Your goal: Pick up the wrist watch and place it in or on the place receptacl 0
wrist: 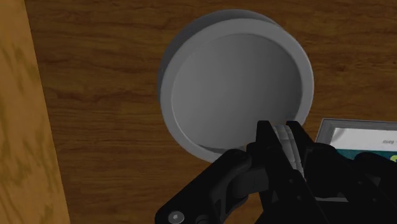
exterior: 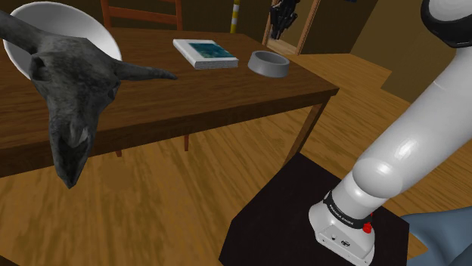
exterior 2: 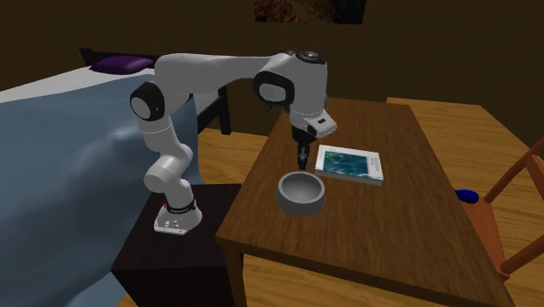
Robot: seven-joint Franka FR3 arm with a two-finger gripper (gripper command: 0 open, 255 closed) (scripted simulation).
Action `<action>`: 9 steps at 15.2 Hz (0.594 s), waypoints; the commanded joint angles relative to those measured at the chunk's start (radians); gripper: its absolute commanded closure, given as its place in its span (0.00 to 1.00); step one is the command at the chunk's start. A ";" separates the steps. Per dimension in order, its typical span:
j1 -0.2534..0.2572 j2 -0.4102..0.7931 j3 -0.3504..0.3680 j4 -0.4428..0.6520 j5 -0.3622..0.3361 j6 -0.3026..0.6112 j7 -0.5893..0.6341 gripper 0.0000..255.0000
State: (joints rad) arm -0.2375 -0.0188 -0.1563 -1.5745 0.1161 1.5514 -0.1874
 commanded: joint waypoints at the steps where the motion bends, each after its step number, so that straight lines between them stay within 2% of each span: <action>1: -0.011 0.015 -0.012 0.006 0.002 0.006 -0.026 1.00; 9: -0.009 -0.008 -0.010 -0.130 -0.001 0.119 -0.034 1.00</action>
State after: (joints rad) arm -0.2469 -0.0258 -0.1661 -1.6890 0.1146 1.6555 -0.2201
